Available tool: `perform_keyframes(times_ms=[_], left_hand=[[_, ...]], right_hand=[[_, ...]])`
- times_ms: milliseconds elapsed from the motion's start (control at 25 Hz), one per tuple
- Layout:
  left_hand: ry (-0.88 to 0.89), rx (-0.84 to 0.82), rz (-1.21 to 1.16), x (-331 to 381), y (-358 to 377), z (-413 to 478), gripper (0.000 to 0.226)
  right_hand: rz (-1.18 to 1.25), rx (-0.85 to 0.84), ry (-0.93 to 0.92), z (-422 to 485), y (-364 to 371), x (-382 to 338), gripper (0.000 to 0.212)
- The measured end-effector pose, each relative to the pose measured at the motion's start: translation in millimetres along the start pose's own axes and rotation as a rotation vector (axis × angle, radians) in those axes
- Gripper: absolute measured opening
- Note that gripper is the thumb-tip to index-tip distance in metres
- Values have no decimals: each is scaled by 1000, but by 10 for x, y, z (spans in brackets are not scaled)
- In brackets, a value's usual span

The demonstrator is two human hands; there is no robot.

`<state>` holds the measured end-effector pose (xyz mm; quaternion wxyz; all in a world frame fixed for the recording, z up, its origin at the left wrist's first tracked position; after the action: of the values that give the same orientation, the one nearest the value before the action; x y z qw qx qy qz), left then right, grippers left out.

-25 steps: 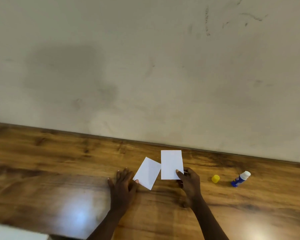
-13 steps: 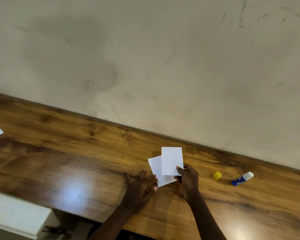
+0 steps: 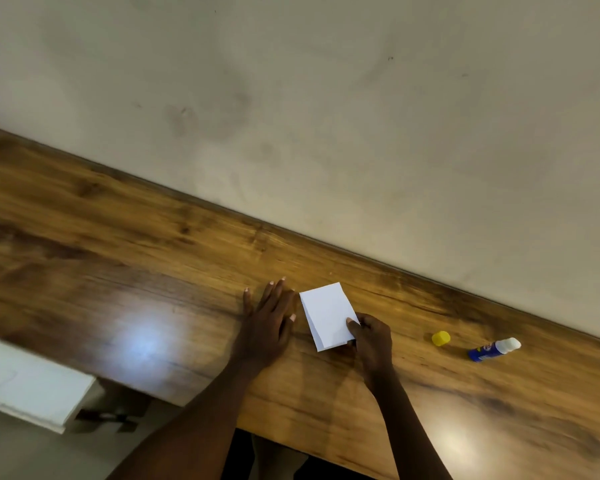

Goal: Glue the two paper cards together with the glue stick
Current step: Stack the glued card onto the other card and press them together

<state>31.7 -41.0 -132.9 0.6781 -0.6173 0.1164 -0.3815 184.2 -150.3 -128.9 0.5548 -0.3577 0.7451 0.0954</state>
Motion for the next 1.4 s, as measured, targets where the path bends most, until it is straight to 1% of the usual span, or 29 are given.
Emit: perform_keyframes(times_ms=[120, 280, 800, 920, 1040, 1160, 1280, 1400], left_hand=[[9, -1, 15, -14, 25, -5, 53], [19, -22, 45, -11, 54, -2, 54], [64, -37, 168, 28, 43, 13, 50], [69, -41, 208, 29, 53, 10, 49], [62, -51, 194, 13, 81, 11, 48], [56, -54, 172, 17, 68, 12, 49], [55, -58, 160, 26, 61, 13, 50], [51, -60, 164, 16, 61, 16, 51]], right_hand=[[-29, 24, -6, -8, 28, 12, 31], [-12, 63, 35, -10, 16, 68, 29], [-56, 85, 83, 40, 49, 60, 27], [-59, 89, 93, 58, 43, 47, 24], [-80, 108, 94, 68, 24, 13, 18], [-107, 146, 96, 72, -7, 12, 16], [-172, 161, 76, 57, -4, 22, 22], [-268, 159, -1, 24, 17, -51, 29]])
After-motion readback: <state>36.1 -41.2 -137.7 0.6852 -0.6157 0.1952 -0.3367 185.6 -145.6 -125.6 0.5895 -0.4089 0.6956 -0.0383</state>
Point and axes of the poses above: each hand's wrist, its own z-axis towards the middle knuckle, its own y-axis out of the palm, x = y × z, the point moved 8 cm from there along z, towards the middle knuckle, and after that the axes turned 9 degrees about z, right-handed, at the moved point
